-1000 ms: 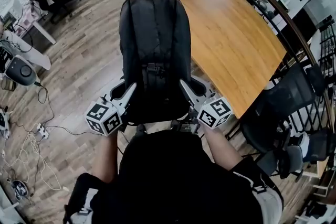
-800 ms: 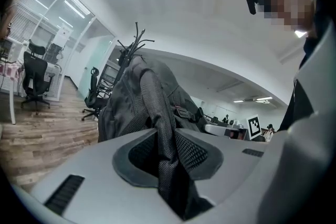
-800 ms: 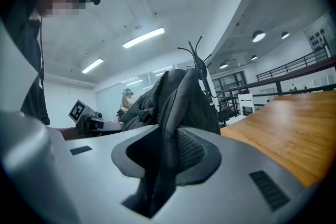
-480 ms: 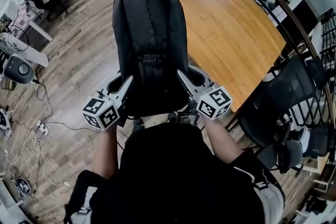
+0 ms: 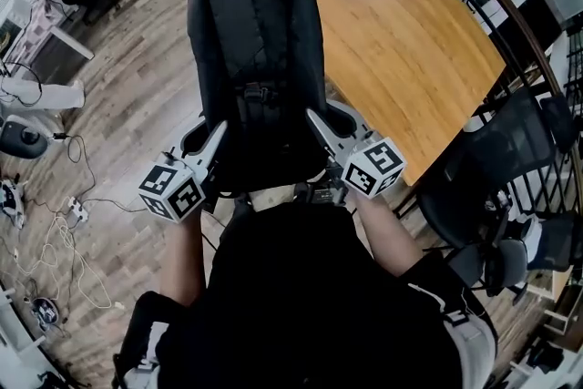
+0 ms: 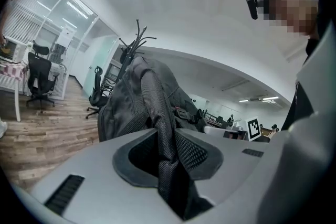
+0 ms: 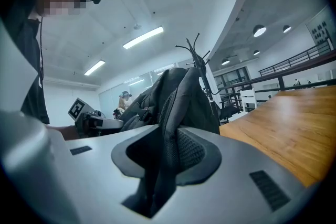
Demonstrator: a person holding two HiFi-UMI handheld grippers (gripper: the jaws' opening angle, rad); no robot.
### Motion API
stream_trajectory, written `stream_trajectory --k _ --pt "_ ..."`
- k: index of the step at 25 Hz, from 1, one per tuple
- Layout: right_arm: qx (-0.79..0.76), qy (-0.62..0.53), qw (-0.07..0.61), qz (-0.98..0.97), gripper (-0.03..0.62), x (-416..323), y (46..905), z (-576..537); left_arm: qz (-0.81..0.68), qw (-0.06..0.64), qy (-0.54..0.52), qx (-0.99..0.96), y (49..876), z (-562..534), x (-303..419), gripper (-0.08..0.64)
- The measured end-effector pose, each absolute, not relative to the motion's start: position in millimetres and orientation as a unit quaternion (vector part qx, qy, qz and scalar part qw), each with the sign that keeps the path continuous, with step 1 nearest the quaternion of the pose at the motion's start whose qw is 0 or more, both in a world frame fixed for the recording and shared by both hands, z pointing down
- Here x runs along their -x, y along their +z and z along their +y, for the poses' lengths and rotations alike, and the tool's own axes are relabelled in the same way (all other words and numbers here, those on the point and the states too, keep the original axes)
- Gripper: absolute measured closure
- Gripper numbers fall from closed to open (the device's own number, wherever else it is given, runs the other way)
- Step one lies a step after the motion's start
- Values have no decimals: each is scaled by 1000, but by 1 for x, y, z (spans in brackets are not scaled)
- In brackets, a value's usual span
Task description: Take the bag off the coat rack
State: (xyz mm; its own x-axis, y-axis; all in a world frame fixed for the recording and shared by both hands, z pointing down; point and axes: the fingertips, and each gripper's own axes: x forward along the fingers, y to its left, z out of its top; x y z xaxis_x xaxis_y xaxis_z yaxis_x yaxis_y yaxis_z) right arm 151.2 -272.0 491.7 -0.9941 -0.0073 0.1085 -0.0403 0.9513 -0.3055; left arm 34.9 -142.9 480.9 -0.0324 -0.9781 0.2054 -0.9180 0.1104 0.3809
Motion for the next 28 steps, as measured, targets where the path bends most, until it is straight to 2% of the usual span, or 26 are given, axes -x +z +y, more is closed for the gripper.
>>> stream_trajectory --k 28 --pt "43 142 36 -988 482 -140 482 -328 -749 186 -72 -632 465 -186 -40 456"
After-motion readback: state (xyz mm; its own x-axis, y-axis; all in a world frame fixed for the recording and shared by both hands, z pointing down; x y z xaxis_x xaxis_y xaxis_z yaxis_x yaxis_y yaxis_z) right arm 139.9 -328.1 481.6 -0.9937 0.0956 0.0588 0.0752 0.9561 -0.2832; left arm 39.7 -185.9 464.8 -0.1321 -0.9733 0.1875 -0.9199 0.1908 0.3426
